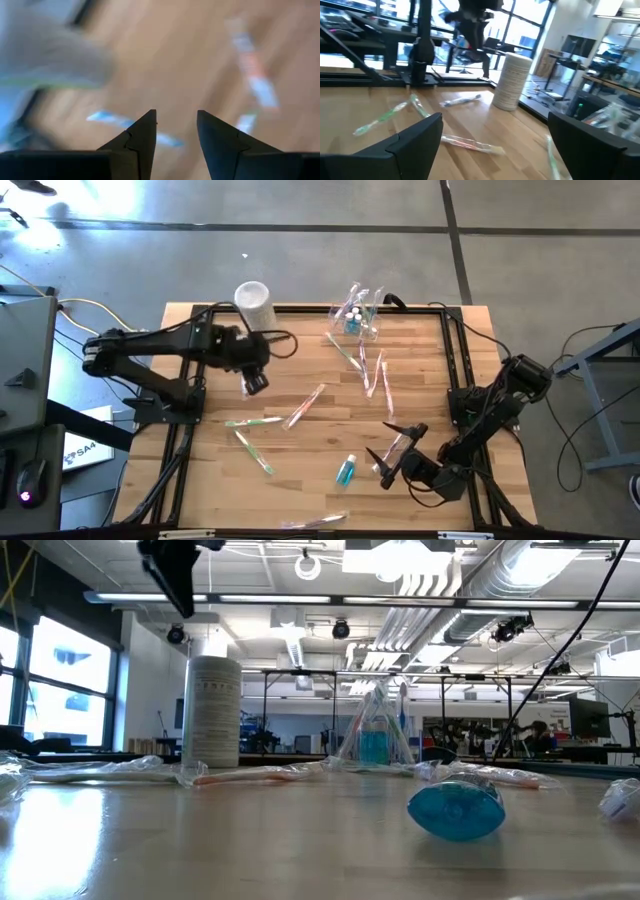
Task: Pick & Place toothbrushing station
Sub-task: Put the blue toothbrush into the transparent organizer
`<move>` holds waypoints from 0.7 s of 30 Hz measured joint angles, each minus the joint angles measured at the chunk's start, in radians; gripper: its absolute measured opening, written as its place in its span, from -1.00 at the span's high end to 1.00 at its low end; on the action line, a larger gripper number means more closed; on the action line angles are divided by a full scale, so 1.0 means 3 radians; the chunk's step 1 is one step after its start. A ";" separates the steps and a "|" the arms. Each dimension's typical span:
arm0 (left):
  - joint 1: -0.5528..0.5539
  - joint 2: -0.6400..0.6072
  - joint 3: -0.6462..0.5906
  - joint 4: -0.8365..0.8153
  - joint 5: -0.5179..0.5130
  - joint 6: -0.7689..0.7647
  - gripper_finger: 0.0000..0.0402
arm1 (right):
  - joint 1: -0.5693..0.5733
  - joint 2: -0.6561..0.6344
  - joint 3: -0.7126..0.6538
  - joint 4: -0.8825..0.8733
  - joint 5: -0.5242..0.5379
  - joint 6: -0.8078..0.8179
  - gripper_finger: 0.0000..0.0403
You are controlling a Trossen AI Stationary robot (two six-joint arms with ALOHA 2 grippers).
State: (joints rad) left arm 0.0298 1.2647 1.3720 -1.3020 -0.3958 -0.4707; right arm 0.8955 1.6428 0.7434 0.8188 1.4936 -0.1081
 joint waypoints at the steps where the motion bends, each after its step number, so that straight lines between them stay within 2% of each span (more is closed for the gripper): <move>1: -0.0029 0.0013 0.0000 -0.0119 -0.0174 -0.0104 0.32 | -0.0011 0.0000 0.0000 0.0001 -0.0047 0.0000 -0.75; 3: -0.0055 0.0043 0.0000 -0.0257 -0.0354 -0.0206 0.32 | -0.0030 0.0000 0.0000 -0.0001 -0.0124 -0.0001 -0.75; 7: -0.0057 0.0040 -0.0121 -0.0272 -0.0399 -0.0201 0.32 | -0.0062 0.0000 0.0000 -0.0001 -0.0140 -0.0099 -0.75; 11: 0.0023 0.0045 -0.0346 -0.0288 -0.0410 -0.0696 0.32 | -0.0085 0.0000 0.0000 -0.0001 -0.0140 -0.0188 -0.75; 15: 0.0215 0.0045 -0.0659 -0.0262 -0.0163 -0.1124 0.32 | -0.0127 0.0000 0.0000 -0.0001 -0.0186 -0.0248 -0.75; 18: 0.0417 0.0044 -0.0924 -0.0185 -0.0014 -0.1149 0.32 | -0.0171 0.0000 0.0000 -0.0001 -0.0257 -0.0254 -0.75; 21: 0.0633 0.0043 -0.1141 -0.0063 -0.0004 -0.1065 0.32 | -0.0225 0.0000 0.0000 -0.0001 -0.0351 -0.0268 -0.75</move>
State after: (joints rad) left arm 0.2198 1.2778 1.0297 -1.3208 -0.3971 -0.7902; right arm 0.8281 1.6428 0.7433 0.8185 1.3885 -0.1886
